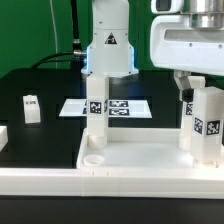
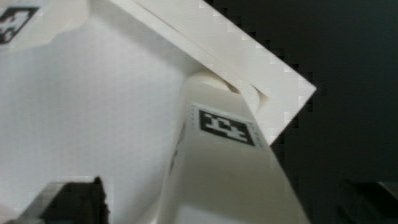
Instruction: Assemble desk
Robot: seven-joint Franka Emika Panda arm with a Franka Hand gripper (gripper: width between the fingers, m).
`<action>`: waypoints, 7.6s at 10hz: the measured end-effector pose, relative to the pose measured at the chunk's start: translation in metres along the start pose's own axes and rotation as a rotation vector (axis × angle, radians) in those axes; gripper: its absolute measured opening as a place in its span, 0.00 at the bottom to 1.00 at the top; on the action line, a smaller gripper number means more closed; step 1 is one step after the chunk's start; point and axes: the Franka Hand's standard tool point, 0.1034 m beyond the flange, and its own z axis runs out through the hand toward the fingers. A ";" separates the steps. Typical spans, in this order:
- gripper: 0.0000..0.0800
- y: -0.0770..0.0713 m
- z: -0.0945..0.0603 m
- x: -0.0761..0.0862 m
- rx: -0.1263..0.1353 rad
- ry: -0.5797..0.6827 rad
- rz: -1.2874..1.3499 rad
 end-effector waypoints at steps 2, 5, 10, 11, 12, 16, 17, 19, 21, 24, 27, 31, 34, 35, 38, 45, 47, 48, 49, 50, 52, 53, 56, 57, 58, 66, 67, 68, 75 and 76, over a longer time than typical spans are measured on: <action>0.81 -0.001 0.000 -0.002 -0.004 0.003 -0.180; 0.81 -0.003 0.000 -0.004 -0.015 0.011 -0.443; 0.81 0.001 0.002 -0.002 -0.026 0.015 -0.780; 0.81 0.002 0.001 0.000 -0.034 0.017 -0.881; 0.81 0.002 0.001 0.001 -0.041 0.020 -0.958; 0.55 0.004 0.000 0.005 -0.049 0.022 -1.029; 0.36 0.004 0.001 0.005 -0.048 0.022 -1.011; 0.36 0.004 0.001 0.005 -0.048 0.023 -0.985; 0.36 0.004 0.001 0.005 -0.045 0.025 -0.834; 0.36 0.005 0.001 0.006 -0.035 0.027 -0.563; 0.36 0.006 0.002 0.006 -0.021 0.030 -0.323; 0.36 0.004 0.003 0.006 0.036 0.018 0.130; 0.36 0.005 0.003 0.006 0.043 -0.001 0.351; 0.36 0.005 0.003 0.006 0.043 -0.001 0.356; 0.71 0.005 0.003 0.008 0.041 0.002 0.233; 0.81 0.005 0.002 0.010 0.031 0.033 -0.272; 0.81 0.004 0.002 0.010 0.020 0.045 -0.470; 0.81 0.004 0.002 0.010 0.016 0.052 -0.560; 0.81 0.004 0.003 0.010 0.010 0.056 -0.630; 0.81 0.004 0.003 0.010 0.003 0.058 -0.710; 0.81 0.004 0.003 0.010 -0.016 0.064 -0.877; 0.81 0.005 0.003 0.011 -0.022 0.066 -0.927; 0.81 0.007 0.003 0.014 -0.042 0.069 -1.106; 0.69 0.007 0.003 0.013 -0.042 0.069 -1.097; 0.52 0.007 0.003 0.014 -0.042 0.069 -1.096; 0.36 0.007 0.004 0.014 -0.033 0.070 -0.859; 0.36 0.007 0.004 0.014 -0.030 0.071 -0.805; 0.36 0.008 0.004 0.014 -0.025 0.070 -0.709; 0.36 0.004 0.007 0.011 0.029 0.062 0.045; 0.36 0.005 0.007 0.010 0.032 0.058 0.147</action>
Offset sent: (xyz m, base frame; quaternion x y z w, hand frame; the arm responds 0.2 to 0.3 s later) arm -0.0019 0.0124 0.0019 0.0130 0.0076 -0.1717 0.9850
